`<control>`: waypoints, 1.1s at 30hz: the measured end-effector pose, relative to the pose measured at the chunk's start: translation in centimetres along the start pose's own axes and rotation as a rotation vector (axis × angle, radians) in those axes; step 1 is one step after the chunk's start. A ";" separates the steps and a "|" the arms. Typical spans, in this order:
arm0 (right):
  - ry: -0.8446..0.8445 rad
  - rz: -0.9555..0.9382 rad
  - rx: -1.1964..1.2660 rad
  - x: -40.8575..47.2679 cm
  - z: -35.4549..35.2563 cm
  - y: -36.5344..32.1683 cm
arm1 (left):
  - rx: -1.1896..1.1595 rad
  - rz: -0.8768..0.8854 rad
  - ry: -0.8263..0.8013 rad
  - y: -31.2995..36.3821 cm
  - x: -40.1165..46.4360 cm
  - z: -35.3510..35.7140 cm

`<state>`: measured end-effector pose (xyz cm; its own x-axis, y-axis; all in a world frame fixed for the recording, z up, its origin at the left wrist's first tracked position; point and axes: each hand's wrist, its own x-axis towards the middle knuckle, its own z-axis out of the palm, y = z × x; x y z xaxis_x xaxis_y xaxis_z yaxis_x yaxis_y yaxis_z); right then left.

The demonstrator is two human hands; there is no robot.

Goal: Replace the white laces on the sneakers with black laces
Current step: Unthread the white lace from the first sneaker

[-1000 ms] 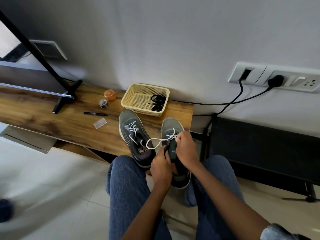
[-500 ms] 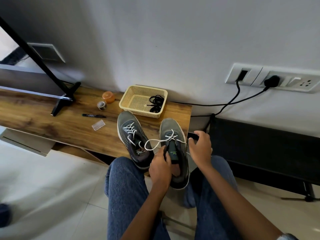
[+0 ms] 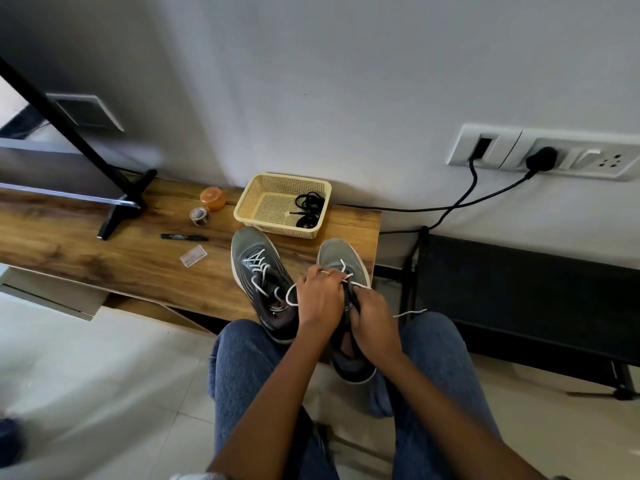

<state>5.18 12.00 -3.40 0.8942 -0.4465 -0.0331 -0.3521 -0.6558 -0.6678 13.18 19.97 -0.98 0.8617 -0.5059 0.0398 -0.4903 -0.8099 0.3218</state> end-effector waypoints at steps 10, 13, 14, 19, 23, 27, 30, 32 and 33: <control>0.074 0.001 -0.043 -0.4 0.3 -0.3 | 0.340 0.059 -0.037 1.3 1.3 -0.8; 0.099 0.016 -0.049 -0.6 0.2 -0.4 | 0.226 0.049 -0.011 0.5 1.4 -0.1; 0.107 0.029 -0.056 -0.7 0.2 -0.4 | 0.174 0.052 -0.018 0.4 1.3 -0.1; 0.094 0.115 -0.076 -0.6 0.2 -0.8 | -0.150 -0.092 0.073 0.2 0.8 0.5; 0.108 0.127 -0.035 -0.6 0.2 -0.7 | -0.506 -0.442 0.216 0.5 0.9 0.3; 0.107 0.151 -0.033 -0.6 0.3 -0.6 | -0.805 -0.743 0.273 0.6 1.7 -0.6; 0.094 0.148 -0.063 -0.6 0.2 -0.5 | -0.721 -0.619 0.227 0.7 1.7 -0.6; 0.089 0.141 -0.086 -0.6 0.1 -0.5 | -0.525 -0.381 0.224 0.5 1.4 -0.5; 0.091 0.128 -0.090 -0.7 0.1 -0.5 | -0.402 -0.242 0.231 0.4 1.3 -0.5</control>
<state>4.81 12.70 -3.14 0.8132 -0.5804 -0.0431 -0.4884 -0.6403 -0.5929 14.13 19.17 -0.29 0.9727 -0.2031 0.1124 -0.2240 -0.6945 0.6837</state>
